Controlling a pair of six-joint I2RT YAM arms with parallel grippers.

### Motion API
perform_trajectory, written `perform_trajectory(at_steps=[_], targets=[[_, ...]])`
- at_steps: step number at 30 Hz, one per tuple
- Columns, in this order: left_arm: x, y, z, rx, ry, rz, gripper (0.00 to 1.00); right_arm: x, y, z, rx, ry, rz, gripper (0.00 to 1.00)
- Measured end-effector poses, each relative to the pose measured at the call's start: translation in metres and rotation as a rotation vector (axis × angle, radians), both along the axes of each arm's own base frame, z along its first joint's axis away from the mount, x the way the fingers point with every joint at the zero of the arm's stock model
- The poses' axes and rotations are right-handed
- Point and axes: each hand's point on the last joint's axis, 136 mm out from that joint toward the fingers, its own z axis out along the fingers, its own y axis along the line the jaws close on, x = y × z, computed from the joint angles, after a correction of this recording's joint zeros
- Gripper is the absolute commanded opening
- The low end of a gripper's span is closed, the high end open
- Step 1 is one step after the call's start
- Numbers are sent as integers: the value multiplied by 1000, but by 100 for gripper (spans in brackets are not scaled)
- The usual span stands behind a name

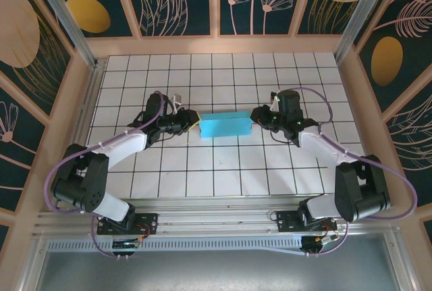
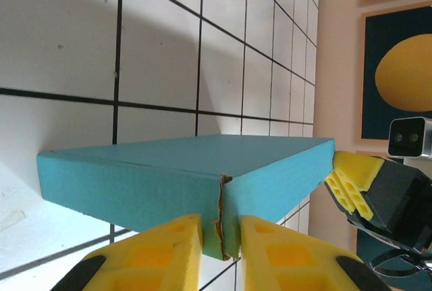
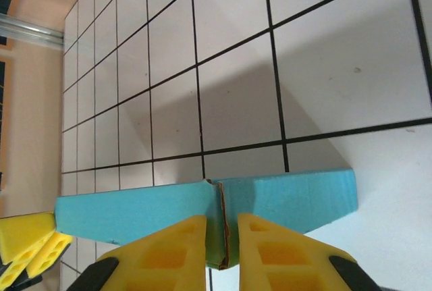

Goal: Fold the paper box

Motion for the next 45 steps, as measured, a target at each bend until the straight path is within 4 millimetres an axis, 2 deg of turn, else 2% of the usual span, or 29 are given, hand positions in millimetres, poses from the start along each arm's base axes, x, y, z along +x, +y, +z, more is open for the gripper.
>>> perform_trajectory(at_steps=[3, 7, 10, 15, 18, 22, 26, 31, 38, 41, 45], targets=[[-15, -6, 0, 7, 3, -18, 32, -21, -5, -1, -31, -4, 6, 24], [-49, -14, -2, 12, 36, -63, 52, -62, -14, -12, -65, 57, 29, 34], [-67, -12, -3, 24, 49, -75, 61, -87, -24, -19, -101, 101, 29, 40], [-63, -4, 1, 57, 18, -37, 66, -90, -39, -7, -149, 40, -12, 54], [-57, 0, -13, 117, 35, -12, 66, -86, -44, -17, -181, 52, -24, 60], [-52, 7, -40, 199, 70, 10, 65, -87, -41, -52, -211, 150, 0, 61], [-56, 6, -68, 247, 127, -12, 65, -92, -34, -80, -197, 227, 38, 56], [-68, -4, -94, 280, 181, -62, 64, -90, -24, -89, -156, 238, 64, 49], [-73, -21, -107, 257, 202, -111, 37, -86, -14, -98, -107, 246, 60, 37], [-66, -24, -103, 249, 181, -106, 33, -84, -11, -99, -93, 248, 53, 31], [-59, -21, -104, 266, 170, -78, 31, -77, -6, -102, -80, 255, 35, 28]])
